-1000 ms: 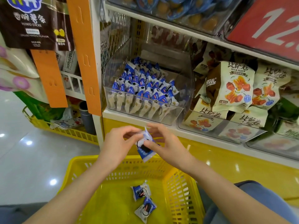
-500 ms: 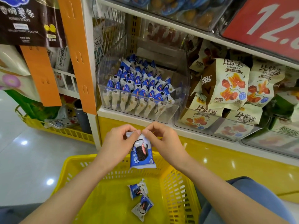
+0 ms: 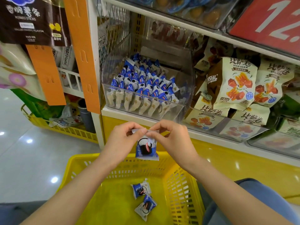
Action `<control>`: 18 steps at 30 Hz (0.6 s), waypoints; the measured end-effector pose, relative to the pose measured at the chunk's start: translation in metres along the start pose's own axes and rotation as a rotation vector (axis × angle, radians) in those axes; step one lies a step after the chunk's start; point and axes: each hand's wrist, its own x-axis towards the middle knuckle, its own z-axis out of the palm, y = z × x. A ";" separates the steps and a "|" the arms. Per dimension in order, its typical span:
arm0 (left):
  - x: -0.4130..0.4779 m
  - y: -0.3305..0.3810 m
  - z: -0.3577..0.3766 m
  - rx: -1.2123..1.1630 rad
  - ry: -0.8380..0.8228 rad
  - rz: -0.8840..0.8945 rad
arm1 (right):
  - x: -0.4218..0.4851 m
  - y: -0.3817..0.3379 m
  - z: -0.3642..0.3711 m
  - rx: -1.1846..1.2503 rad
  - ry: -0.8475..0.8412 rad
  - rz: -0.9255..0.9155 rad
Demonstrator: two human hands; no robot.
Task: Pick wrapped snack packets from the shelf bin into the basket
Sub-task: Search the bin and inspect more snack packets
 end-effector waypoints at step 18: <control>0.003 0.003 -0.005 -0.341 0.012 -0.201 | 0.001 -0.003 0.007 0.419 0.004 0.265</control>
